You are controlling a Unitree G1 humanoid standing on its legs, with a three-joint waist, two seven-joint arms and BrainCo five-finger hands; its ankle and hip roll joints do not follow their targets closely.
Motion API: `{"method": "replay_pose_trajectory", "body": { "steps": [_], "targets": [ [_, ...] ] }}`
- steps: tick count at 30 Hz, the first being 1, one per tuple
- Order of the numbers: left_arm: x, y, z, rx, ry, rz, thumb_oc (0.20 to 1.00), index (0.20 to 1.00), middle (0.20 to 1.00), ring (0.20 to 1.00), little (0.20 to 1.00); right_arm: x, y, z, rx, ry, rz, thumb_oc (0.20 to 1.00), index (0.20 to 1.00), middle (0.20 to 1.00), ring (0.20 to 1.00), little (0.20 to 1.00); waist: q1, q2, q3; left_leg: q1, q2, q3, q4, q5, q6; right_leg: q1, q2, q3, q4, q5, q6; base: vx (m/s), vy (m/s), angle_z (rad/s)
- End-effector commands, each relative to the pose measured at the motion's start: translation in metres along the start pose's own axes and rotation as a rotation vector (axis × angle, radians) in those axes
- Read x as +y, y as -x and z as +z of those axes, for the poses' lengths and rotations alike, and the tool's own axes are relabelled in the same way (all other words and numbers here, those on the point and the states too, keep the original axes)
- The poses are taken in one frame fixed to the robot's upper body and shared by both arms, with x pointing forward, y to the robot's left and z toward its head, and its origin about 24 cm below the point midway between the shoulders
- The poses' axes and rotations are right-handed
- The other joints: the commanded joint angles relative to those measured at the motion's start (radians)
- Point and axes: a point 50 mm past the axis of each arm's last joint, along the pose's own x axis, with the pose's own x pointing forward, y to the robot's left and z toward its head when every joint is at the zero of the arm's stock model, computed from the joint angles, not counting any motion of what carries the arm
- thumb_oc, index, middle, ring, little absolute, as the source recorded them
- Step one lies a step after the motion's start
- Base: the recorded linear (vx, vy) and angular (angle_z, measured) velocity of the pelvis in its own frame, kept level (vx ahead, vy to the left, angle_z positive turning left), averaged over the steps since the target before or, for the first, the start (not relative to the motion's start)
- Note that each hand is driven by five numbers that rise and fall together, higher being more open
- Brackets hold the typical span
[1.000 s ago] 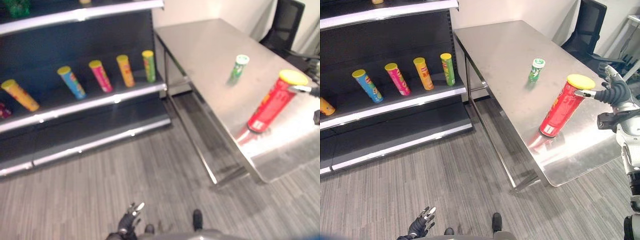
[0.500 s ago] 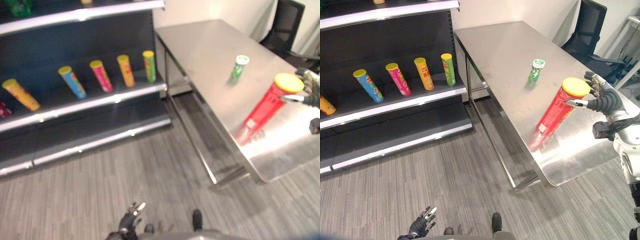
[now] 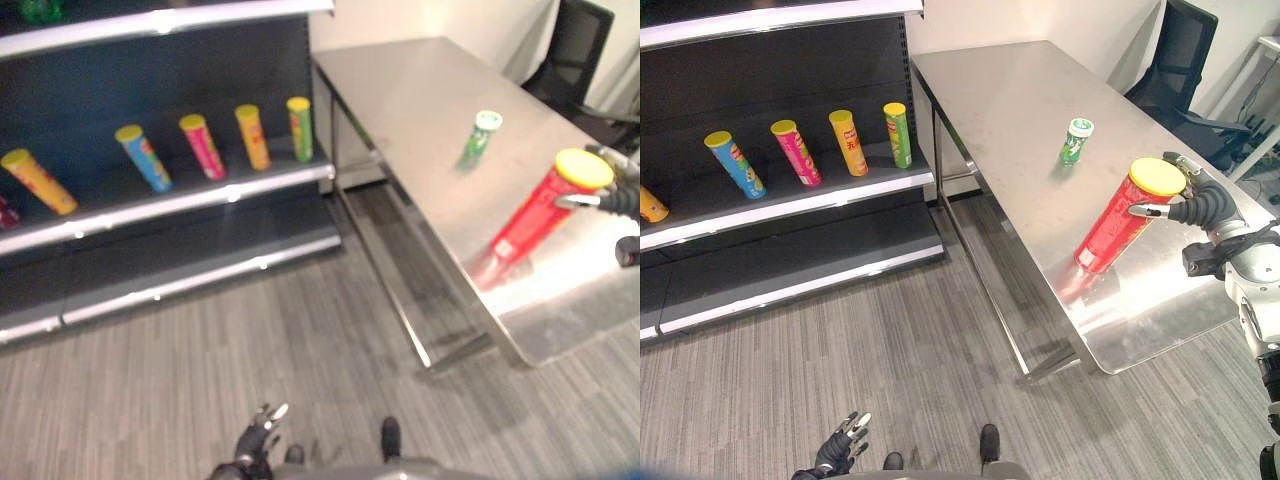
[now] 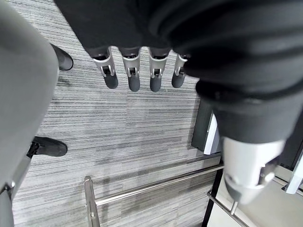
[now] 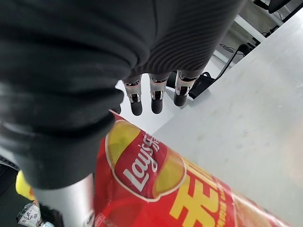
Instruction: Put the goods on the table back onto the shelves and tidy them up.
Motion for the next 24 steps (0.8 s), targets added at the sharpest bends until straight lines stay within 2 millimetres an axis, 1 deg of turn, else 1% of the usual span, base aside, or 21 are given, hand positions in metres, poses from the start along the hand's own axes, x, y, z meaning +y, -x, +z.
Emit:
{"method": "replay_pose_trajectory", "body": {
  "steps": [1, 4, 7, 8, 9, 10, 11, 12, 13, 18, 20, 22, 23, 24],
  "targets": [
    [0.005, -0.002, 0.012, -0.032, -0.053, -0.008, 1.000, 1.000, 1.000, 1.000, 1.000, -0.009, -0.009, 0.034, -0.142, 0.014, -0.018, 1.000, 1.000, 1.000, 1.000, 1.000, 0.032, -0.035, -0.033, -0.036, 0.011, -0.008, 0.000, 0.019, 0.040, 0.059, -0.054, 0.045, 0.004, -0.064, -0.035, 0.00, 0.000, 0.00],
    [0.005, -0.002, 0.012, -0.033, -0.053, -0.009, 1.000, 1.000, 1.000, 1.000, 1.000, -0.007, -0.009, 0.037, -0.159, 0.007, -0.009, 1.000, 1.000, 1.000, 1.000, 1.000, 0.033, -0.036, -0.034, -0.036, 0.011, -0.008, 0.000, 0.019, 0.040, 0.059, -0.054, 0.045, 0.004, -0.064, -0.035, 0.00, 0.000, 0.00],
    [0.005, -0.002, 0.011, -0.028, -0.060, -0.007, 1.000, 1.000, 1.000, 1.000, 1.000, -0.003, -0.010, 0.035, -0.166, -0.030, 0.006, 1.000, 1.000, 1.000, 1.000, 1.000, 0.038, -0.036, -0.038, -0.033, 0.011, -0.010, 0.000, 0.013, 0.040, 0.062, -0.053, 0.043, 0.004, -0.070, -0.036, 0.01, 0.000, 0.03],
    [0.005, -0.002, 0.011, -0.025, -0.066, -0.007, 1.000, 1.000, 1.000, 1.000, 1.000, -0.001, -0.010, 0.033, -0.165, -0.042, 0.016, 0.940, 0.940, 0.940, 0.940, 0.940, 0.041, -0.039, -0.038, -0.035, 0.010, -0.012, 0.000, 0.018, 0.040, 0.060, -0.054, 0.043, 0.004, -0.065, -0.036, 0.02, -0.004, 0.04],
    [0.006, -0.002, 0.011, -0.024, -0.071, -0.005, 1.000, 1.000, 1.000, 1.000, 1.000, -0.001, -0.010, 0.029, -0.146, -0.038, 0.021, 0.787, 0.787, 0.787, 0.787, 0.787, 0.044, -0.040, -0.041, -0.032, 0.010, -0.013, 0.000, 0.011, 0.040, 0.063, -0.053, 0.042, 0.004, -0.071, -0.037, 0.01, -0.002, 0.03],
    [0.006, -0.002, 0.012, -0.025, -0.073, -0.007, 1.000, 1.000, 1.000, 1.000, 1.000, 0.001, -0.011, 0.029, -0.145, -0.031, 0.035, 0.376, 0.376, 0.376, 0.376, 0.376, 0.045, -0.041, -0.041, -0.033, 0.010, -0.013, 0.000, 0.011, 0.040, 0.064, -0.053, 0.043, 0.004, -0.070, -0.037, 0.00, 0.000, 0.00],
    [0.005, -0.002, 0.012, -0.026, -0.072, -0.007, 1.000, 1.000, 1.000, 1.000, 1.000, 0.001, -0.011, 0.030, -0.146, -0.031, 0.035, 0.250, 0.250, 0.250, 0.250, 0.250, 0.045, -0.041, -0.040, -0.035, 0.009, -0.013, 0.000, 0.017, 0.040, 0.062, -0.054, 0.044, 0.004, -0.065, -0.037, 0.00, 0.000, 0.00],
    [0.006, -0.002, 0.012, -0.026, -0.072, -0.005, 1.000, 1.000, 1.000, 1.000, 1.000, 0.002, -0.011, 0.030, -0.148, -0.029, 0.039, 0.200, 0.200, 0.200, 0.200, 0.200, 0.045, -0.040, -0.040, -0.032, 0.010, -0.012, 0.000, 0.011, 0.040, 0.065, -0.053, 0.043, 0.004, -0.070, -0.037, 0.00, 0.000, 0.00],
    [0.007, -0.002, 0.012, -0.024, -0.076, -0.002, 1.000, 1.000, 1.000, 1.000, 1.000, 0.002, -0.011, 0.028, -0.136, -0.016, 0.045, 0.200, 0.200, 0.200, 0.200, 0.200, 0.045, -0.042, -0.039, -0.035, 0.009, -0.014, 0.000, 0.016, 0.040, 0.062, -0.054, 0.044, 0.004, -0.065, -0.037, 0.00, 0.000, 0.00],
    [0.007, -0.002, 0.014, -0.030, -0.073, -0.001, 1.000, 1.000, 1.000, 1.000, 1.000, -0.003, -0.010, 0.028, -0.106, 0.064, 0.049, 0.200, 0.200, 0.200, 0.200, 0.200, 0.046, -0.043, -0.035, -0.031, 0.011, -0.013, 0.000, 0.009, 0.039, 0.069, -0.053, 0.043, 0.004, -0.071, -0.037, 0.00, 0.000, 0.00],
    [0.009, -0.002, 0.014, -0.024, -0.076, 0.011, 1.000, 1.000, 1.000, 1.000, 1.000, -0.003, -0.011, 0.029, -0.111, 0.058, 0.044, 0.200, 0.200, 0.200, 0.200, 0.200, 0.044, -0.043, -0.035, -0.030, 0.012, -0.014, 0.000, 0.010, 0.039, 0.070, -0.053, 0.044, 0.004, -0.070, -0.036, -0.02, -0.006, 0.01],
    [0.009, -0.002, 0.016, -0.034, -0.073, 0.011, 1.000, 1.000, 1.000, 1.000, 1.000, 0.001, -0.011, 0.036, -0.145, 0.053, 0.051, 0.200, 0.200, 0.200, 0.200, 0.200, 0.045, -0.042, -0.036, -0.035, 0.012, -0.016, 0.000, 0.019, 0.039, 0.069, -0.054, 0.044, 0.004, -0.062, -0.036, -0.04, -0.025, 0.01],
    [0.009, -0.002, 0.016, -0.037, -0.071, 0.014, 1.000, 1.000, 1.000, 1.000, 1.000, 0.007, -0.012, 0.044, -0.187, 0.048, 0.063, 0.200, 0.200, 0.200, 0.200, 0.200, 0.044, -0.042, -0.037, -0.035, 0.013, -0.016, 0.000, 0.022, 0.039, 0.072, -0.053, 0.046, 0.004, -0.061, -0.036, 0.00, 0.000, 0.00],
    [0.009, -0.002, 0.016, -0.037, -0.071, 0.015, 1.000, 1.000, 1.000, 1.000, 1.000, 0.007, -0.012, 0.044, -0.187, 0.048, 0.063, 0.200, 0.200, 0.200, 0.200, 0.200, 0.043, -0.042, -0.038, -0.035, 0.012, -0.016, 0.000, 0.022, 0.039, 0.071, -0.053, 0.045, 0.004, -0.061, -0.035, 0.00, 0.000, 0.00]
  ]
}}
